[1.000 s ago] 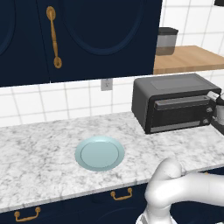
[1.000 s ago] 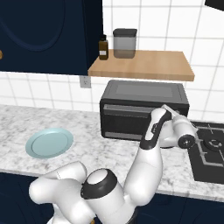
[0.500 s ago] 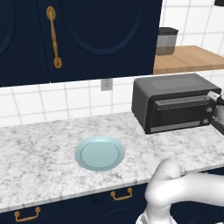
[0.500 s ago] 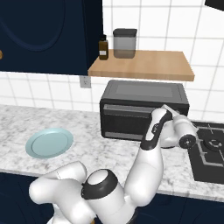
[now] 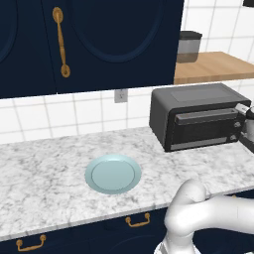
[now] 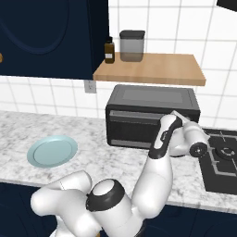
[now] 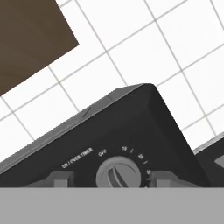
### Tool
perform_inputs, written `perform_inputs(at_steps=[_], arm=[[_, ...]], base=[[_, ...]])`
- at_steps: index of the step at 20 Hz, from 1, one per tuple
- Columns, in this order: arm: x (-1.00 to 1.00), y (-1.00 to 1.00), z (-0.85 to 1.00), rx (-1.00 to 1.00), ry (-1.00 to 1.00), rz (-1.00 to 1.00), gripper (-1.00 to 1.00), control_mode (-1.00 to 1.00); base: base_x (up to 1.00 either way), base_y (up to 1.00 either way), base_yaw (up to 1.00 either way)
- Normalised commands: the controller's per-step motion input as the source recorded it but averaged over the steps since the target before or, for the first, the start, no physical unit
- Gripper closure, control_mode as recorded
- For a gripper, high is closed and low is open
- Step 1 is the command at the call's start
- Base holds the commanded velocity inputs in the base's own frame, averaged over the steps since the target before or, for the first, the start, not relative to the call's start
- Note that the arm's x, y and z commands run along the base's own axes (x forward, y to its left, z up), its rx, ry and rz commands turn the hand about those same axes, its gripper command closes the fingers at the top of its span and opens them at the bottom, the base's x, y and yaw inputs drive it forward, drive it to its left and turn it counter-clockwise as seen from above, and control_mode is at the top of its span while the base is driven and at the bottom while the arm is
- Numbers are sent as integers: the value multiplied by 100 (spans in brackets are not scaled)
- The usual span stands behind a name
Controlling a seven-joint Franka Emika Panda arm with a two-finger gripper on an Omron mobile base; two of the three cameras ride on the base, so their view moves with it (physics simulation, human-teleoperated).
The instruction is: Pick up the kebab skewer and baguette bread, and place them inside the toaster oven. Close the toaster oven door and start by setting the timer.
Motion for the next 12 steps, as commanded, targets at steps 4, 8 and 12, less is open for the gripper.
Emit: perform_inputs(at_steps=[4, 8, 12], arm=[[0, 0, 0, 0, 0, 0, 100, -100], [0, 0, 0, 0, 0, 0, 100, -100], [0, 0, 0, 0, 0, 0, 100, -100]], base=[[0, 0, 0], [0, 0, 0], [0, 0, 0]])
